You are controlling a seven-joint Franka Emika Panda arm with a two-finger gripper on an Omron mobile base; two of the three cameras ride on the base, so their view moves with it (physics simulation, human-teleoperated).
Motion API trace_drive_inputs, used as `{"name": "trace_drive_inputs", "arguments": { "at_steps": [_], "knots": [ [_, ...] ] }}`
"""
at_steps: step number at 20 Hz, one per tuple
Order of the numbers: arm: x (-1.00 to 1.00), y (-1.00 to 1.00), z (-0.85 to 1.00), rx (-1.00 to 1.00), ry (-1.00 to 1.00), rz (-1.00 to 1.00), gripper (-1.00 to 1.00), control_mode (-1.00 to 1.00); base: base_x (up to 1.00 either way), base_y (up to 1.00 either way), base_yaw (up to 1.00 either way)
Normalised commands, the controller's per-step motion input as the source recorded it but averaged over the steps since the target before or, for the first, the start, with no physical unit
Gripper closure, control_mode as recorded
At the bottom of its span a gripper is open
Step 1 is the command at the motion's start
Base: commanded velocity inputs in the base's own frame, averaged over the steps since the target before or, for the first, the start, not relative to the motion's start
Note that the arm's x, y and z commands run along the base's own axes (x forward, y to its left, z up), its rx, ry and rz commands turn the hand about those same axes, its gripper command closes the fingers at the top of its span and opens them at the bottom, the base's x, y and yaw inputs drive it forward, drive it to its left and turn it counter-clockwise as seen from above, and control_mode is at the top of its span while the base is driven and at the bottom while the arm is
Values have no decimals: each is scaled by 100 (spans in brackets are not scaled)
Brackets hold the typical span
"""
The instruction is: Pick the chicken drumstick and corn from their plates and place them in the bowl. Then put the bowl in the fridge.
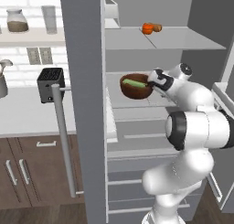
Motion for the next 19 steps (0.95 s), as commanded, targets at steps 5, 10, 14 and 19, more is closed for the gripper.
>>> {"name": "trace_drive_inputs", "arguments": {
  "at_steps": [5,10,14,19],
  "knots": [
    [-100,13,46,-16,0,18,-100,-100,0,0,0],
    [-100,15,21,-20,6,20,-100,-100,0,0,0],
    [-100,23,-5,-25,4,17,-100,-100,0,0,0],
    [-100,16,-33,-27,0,13,-100,-100,0,0,0]
  ]
}}
